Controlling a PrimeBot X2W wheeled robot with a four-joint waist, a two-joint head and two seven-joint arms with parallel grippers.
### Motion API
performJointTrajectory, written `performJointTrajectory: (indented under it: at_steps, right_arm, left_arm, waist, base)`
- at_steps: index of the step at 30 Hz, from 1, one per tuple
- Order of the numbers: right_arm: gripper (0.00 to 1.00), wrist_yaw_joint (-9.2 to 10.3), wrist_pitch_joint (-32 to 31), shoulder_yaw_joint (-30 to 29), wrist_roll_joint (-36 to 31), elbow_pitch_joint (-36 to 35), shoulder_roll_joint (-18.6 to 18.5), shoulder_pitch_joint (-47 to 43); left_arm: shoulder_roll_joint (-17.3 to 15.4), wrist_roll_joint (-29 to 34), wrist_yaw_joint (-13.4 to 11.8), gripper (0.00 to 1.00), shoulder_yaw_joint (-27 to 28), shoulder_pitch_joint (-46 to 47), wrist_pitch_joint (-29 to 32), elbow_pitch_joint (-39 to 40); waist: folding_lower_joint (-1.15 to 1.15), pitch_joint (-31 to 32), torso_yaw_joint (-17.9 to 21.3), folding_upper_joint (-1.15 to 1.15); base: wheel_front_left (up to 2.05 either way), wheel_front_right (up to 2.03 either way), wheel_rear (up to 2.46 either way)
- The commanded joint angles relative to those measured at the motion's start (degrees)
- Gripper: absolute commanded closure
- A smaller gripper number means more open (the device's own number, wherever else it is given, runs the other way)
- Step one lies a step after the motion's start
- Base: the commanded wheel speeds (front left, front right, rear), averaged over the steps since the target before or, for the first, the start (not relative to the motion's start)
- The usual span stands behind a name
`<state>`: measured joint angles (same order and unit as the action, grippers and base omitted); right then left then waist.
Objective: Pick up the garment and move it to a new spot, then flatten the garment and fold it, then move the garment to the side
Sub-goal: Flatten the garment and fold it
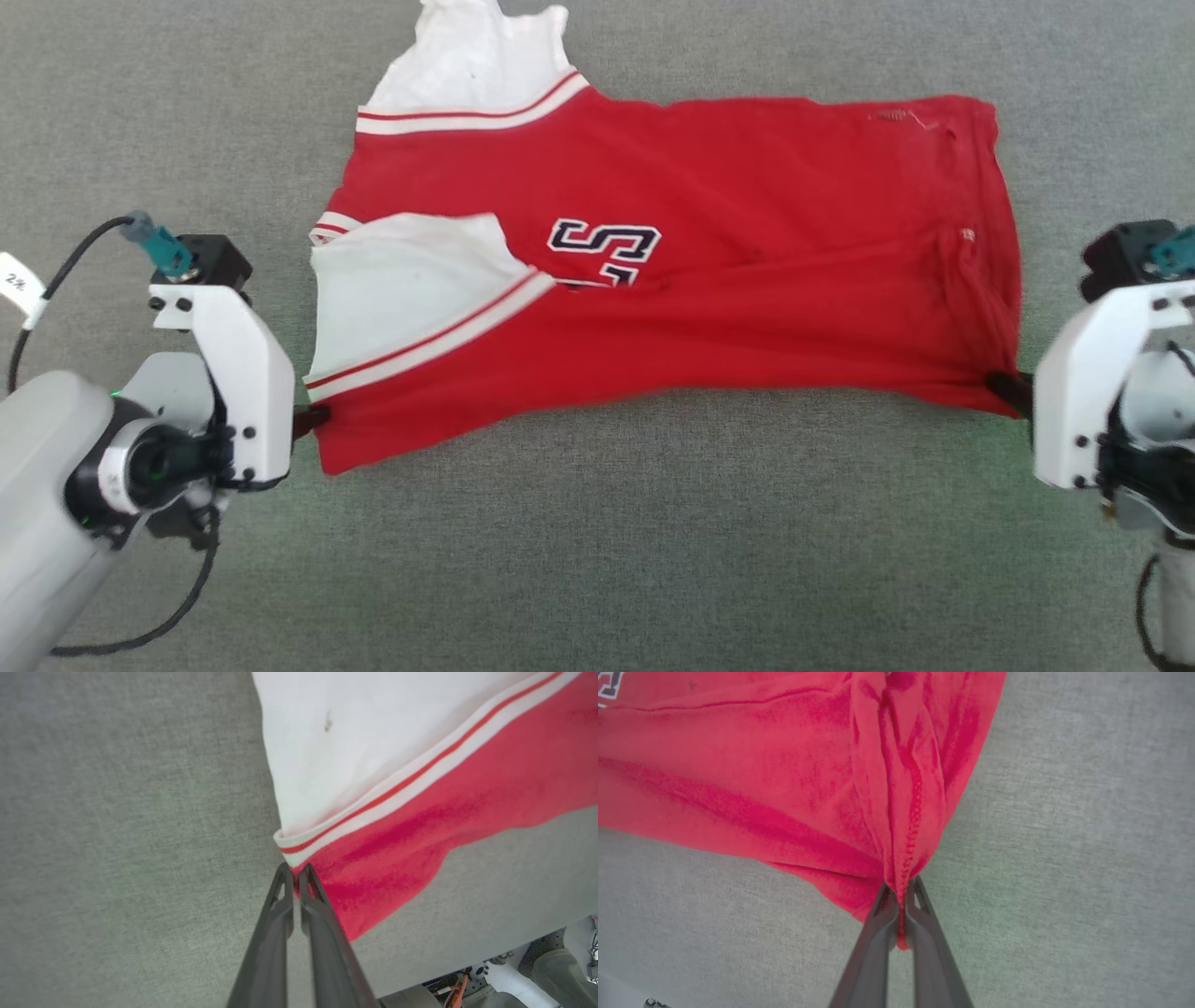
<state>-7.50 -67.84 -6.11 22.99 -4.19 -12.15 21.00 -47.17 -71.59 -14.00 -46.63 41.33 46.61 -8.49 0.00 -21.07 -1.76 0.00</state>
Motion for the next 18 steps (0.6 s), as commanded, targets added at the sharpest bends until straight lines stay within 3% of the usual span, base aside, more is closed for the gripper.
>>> performJointTrajectory:
  at_steps: [1, 6, 12, 18]
  right_arm:
    - [1.0, 0.02, -1.64, -0.76, 0.98, -1.39, -0.78, -1.3]
    - [1.0, 0.03, -5.9, -3.07, 2.49, -6.29, -2.46, -4.8]
    - [1.0, 0.03, -10.25, -5.65, 4.26, -12.0, -1.93, -9.73]
    - [1.0, 0.03, -9.55, -6.11, 4.03, -12.31, 0.14, -12.29]
  left_arm:
    - [-1.38, -0.37, -0.98, 1.0, 0.3, -1.3, 0.31, 1.73]
    - [-5.47, -1.15, -4.09, 1.0, 1.08, -4.56, 0.47, 8.59]
    - [-8.31, -1.84, -7.3, 1.0, 1.66, -8.9, -0.98, 15.71]
    - [-8.04, -2.07, -7.14, 1.0, 1.21, -10.99, -2.22, 17.31]
  waist:
    - [0.0, 0.3, -0.17, 0.0]
    - [0.0, 0.72, -0.74, 0.0]
    - [0.0, 0.5, -1.08, 0.0]
    - [0.0, -0.08, -0.78, 0.0]
  base:
    - [0.0, 0.0, 0.0]
    - [0.0, 0.0, 0.0]
    - [0.0, 0.0, 0.0]
    - [0.0, 0.0, 0.0]
